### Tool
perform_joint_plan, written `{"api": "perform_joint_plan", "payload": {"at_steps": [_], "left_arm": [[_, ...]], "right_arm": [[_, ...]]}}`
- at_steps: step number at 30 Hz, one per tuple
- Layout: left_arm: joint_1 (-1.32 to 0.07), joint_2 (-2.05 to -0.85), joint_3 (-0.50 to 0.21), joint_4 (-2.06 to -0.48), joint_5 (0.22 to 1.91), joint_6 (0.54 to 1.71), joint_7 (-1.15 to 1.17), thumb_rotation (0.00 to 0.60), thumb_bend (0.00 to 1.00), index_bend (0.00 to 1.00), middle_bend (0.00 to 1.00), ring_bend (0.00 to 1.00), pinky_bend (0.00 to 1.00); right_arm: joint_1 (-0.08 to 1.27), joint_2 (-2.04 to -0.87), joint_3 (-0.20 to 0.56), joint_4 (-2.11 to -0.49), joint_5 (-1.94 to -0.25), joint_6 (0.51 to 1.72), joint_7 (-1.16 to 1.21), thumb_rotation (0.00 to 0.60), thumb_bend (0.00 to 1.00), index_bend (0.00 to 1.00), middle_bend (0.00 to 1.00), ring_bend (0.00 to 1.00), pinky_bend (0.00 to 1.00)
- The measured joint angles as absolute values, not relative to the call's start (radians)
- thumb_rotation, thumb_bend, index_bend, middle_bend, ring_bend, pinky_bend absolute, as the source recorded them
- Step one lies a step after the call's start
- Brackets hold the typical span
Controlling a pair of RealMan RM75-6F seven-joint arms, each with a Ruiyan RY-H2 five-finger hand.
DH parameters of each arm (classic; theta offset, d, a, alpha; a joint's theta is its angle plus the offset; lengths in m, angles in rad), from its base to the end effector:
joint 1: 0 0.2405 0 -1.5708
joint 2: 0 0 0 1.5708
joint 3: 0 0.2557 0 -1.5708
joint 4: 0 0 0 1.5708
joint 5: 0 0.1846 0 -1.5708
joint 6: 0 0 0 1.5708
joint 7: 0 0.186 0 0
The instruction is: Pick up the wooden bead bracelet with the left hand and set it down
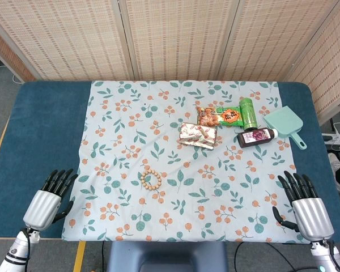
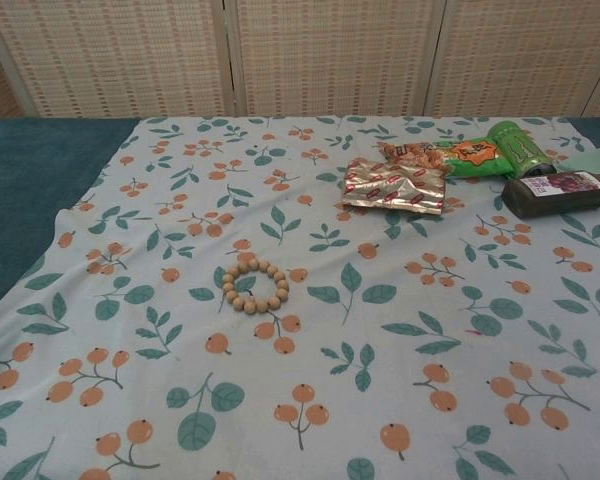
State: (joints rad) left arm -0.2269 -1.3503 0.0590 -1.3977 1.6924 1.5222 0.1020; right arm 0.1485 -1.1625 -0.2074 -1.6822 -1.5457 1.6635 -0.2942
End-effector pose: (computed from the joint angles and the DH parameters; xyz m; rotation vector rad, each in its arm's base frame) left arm -0.2586 0.2369 0.0987 -1.6963 -0.6906 -1.0101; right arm -0.2768 -0.1899 0.1516 1.5533 -0.7523 0.7806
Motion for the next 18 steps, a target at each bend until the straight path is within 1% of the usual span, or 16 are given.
{"api": "perform_joint_plan", "payload": {"at_steps": [4, 6, 9, 12, 13, 15, 16, 18], "left_arm": [[-0.223, -1.357, 0.071, -1.403, 1.721, 1.524, 0.13, 0.6, 0.46, 0.0, 0.0, 0.0, 0.05], [-0.227, -1.363, 0.083, -1.407, 1.742, 1.517, 0.117, 0.6, 0.48, 0.0, 0.04, 0.01, 0.04], [-0.247, -1.39, 0.105, -1.401, 1.789, 1.487, 0.091, 0.6, 0.48, 0.01, 0.13, 0.04, 0.04], [-0.279, -1.444, 0.109, -1.382, 1.815, 1.446, 0.077, 0.6, 0.48, 0.05, 0.18, 0.06, 0.03], [-0.292, -1.464, 0.109, -1.372, 1.821, 1.43, 0.072, 0.6, 0.48, 0.08, 0.2, 0.07, 0.03], [-0.305, -1.484, 0.104, -1.358, 1.825, 1.416, 0.067, 0.6, 0.48, 0.19, 0.26, 0.09, 0.02], [-0.313, -1.497, 0.099, -1.351, 1.823, 1.407, 0.067, 0.6, 0.48, 0.23, 0.27, 0.09, 0.02], [-0.329, -1.52, 0.088, -1.337, 1.814, 1.379, 0.073, 0.6, 0.48, 0.24, 0.27, 0.09, 0.02]], "right_arm": [[0.136, -1.152, -0.198, -1.688, -1.568, 1.655, -0.287, 0.278, 0.37, 0.0, 0.0, 0.0, 0.0], [0.128, -1.146, -0.193, -1.693, -1.581, 1.653, -0.281, 0.278, 0.37, 0.0, 0.0, 0.0, 0.0], [0.118, -1.141, -0.183, -1.696, -1.593, 1.648, -0.278, 0.278, 0.37, 0.0, 0.0, 0.0, 0.0], [0.115, -1.141, -0.179, -1.697, -1.599, 1.632, -0.275, 0.279, 0.37, 0.0, 0.0, 0.0, 0.0], [0.114, -1.14, -0.178, -1.698, -1.601, 1.629, -0.274, 0.279, 0.37, 0.0, 0.0, 0.0, 0.0], [0.113, -1.14, -0.176, -1.698, -1.604, 1.623, -0.273, 0.277, 0.37, 0.0, 0.0, 0.0, 0.0], [0.112, -1.14, -0.175, -1.698, -1.607, 1.619, -0.272, 0.277, 0.37, 0.0, 0.0, 0.0, 0.0], [0.11, -1.14, -0.171, -1.698, -1.614, 1.608, -0.272, 0.278, 0.37, 0.0, 0.0, 0.0, 0.0]]}}
